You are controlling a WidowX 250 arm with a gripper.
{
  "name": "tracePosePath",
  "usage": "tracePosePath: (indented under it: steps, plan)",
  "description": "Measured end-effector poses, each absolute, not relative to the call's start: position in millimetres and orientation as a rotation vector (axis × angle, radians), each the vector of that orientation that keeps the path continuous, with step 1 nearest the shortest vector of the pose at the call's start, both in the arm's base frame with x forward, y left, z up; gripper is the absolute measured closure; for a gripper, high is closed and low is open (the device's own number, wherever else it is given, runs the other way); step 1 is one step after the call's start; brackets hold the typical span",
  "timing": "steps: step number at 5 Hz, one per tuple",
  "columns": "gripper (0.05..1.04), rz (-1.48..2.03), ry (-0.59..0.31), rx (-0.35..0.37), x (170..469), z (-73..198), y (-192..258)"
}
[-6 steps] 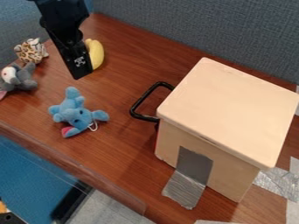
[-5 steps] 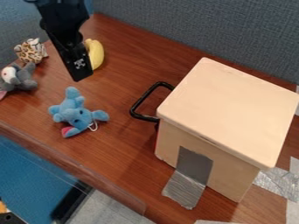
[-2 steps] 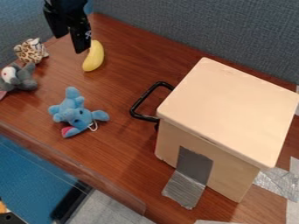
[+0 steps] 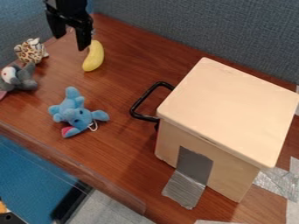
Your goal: Move the banana toy at the middle of the table
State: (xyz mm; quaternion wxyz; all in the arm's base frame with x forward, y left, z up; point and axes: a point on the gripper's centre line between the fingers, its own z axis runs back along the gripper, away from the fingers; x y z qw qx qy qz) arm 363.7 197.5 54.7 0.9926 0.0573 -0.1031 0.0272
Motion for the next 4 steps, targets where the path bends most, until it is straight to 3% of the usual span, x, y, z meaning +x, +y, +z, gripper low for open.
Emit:
tracePosePath:
  steps: [2,4]
  plan:
    - [0.084,0.116,-0.167,0.086,378,26,184]
    - [0.084,0.097,-0.176,0.09,386,24,171]
